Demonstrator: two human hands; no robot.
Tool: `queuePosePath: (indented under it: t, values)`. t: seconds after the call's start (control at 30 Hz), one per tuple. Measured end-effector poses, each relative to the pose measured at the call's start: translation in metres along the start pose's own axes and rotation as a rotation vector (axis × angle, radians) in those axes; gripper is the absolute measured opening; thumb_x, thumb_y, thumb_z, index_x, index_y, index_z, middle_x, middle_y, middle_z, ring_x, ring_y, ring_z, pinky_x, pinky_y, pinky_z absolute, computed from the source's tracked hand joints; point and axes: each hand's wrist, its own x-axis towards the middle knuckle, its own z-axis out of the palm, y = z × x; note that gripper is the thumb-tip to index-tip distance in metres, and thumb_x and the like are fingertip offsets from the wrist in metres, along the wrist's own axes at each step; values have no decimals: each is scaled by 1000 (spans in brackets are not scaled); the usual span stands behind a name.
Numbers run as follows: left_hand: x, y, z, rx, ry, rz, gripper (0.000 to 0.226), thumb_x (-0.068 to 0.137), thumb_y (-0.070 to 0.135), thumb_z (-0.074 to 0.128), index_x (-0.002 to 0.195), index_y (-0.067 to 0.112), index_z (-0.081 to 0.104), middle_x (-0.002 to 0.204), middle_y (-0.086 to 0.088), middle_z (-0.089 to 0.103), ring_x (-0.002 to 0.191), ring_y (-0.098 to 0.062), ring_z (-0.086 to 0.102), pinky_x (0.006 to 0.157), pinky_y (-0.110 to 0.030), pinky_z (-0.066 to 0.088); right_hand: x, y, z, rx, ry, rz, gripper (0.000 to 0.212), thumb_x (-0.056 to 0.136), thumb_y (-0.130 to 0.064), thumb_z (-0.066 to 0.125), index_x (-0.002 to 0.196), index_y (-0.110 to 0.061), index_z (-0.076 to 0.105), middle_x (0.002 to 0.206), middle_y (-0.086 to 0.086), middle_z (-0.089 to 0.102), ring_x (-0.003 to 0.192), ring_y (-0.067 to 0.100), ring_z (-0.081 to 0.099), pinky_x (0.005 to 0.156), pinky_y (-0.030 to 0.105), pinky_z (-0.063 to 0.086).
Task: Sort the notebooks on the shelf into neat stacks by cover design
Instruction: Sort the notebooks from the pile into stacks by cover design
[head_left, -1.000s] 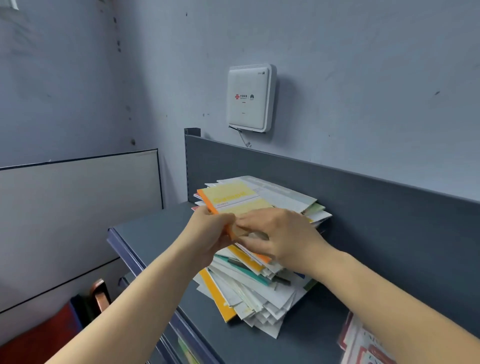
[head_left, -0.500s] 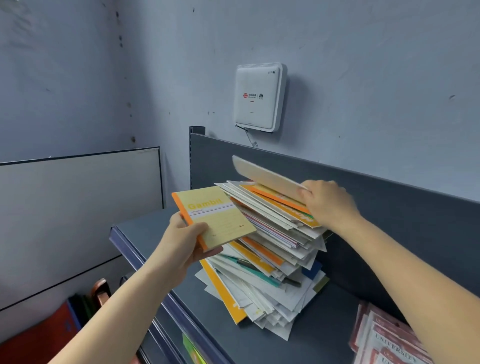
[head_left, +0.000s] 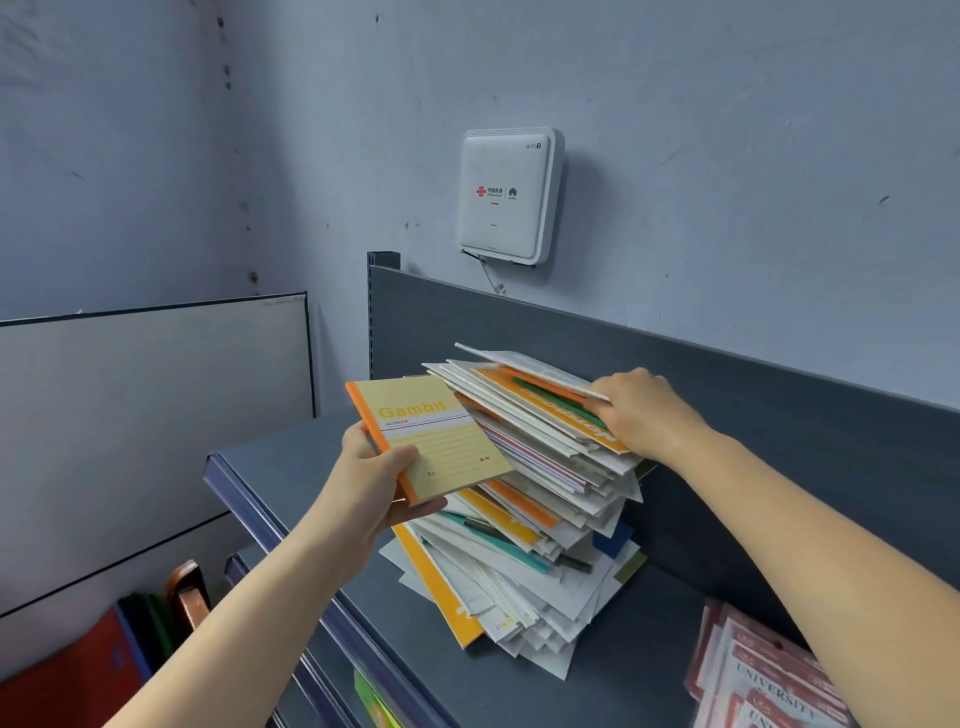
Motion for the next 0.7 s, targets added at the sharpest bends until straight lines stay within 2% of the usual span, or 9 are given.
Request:
queuePosePath:
  t: [0.1,0.23,0.33,0.4,0.5,0.57,0.63,0.7]
  values:
    - [-2,-2,0,-8,4,-8,38,99,5,46,132,18,35,116,-6,62,96,-22,66,52,-28,58,-7,-4,-7,2,46,-62,27,100,-38,39,84,-22,54,71,-7,55,60,10,53,52,27,39]
    - [-2,-4,1,-45,13,-13,37,98,5,46,131,19,36,112,-5,62,93,-21,65,50,-27,58,-23,-22,-13,-87,197,-203,34,100,-40,36,92,-17,61,74,-3,59,62,18,55,54,29,41]
    - [-2,-5,3,-72,13,-10,37,98,4,46,131,19,35,114,-6,62,94,-22,65,51,-28,58,-34,-37,-11,-212,271,-307,34,101,-37,36,101,-17,63,87,2,68,74,23,64,59,29,43]
    - [-3,-6,3,-91,13,5,37,99,5,45,131,19,35,116,-6,61,96,-22,66,53,-29,59,-44,-45,-9,-248,351,-395,25,98,-32,47,91,-16,65,77,1,69,61,20,64,49,24,37]
    - [-6,-5,6,-154,3,47,31,101,17,43,132,18,37,121,-6,59,99,-22,65,55,-30,59,-57,-60,-4,-215,521,-536,19,80,-20,71,66,-16,60,52,-2,59,38,16,51,37,17,25]
    - [-7,-4,10,-211,-19,75,33,101,30,42,130,15,40,122,-7,60,96,-23,68,57,-29,59,-64,-73,3,-259,581,-604,21,70,-17,76,61,-17,57,49,-3,53,37,15,47,39,19,21]
    - [-7,-3,13,-247,-42,71,43,98,38,44,129,10,41,117,-10,66,85,-22,73,58,-29,58,-69,-85,13,-352,612,-661,22,62,-17,80,60,-18,58,49,-3,50,38,14,44,43,21,18]
    - [-7,-3,15,-232,-33,40,43,96,35,51,126,5,45,109,-12,71,76,-20,74,56,-27,58,-70,-87,23,-368,601,-702,19,59,-12,78,63,-19,60,52,-3,51,42,13,45,43,22,20]
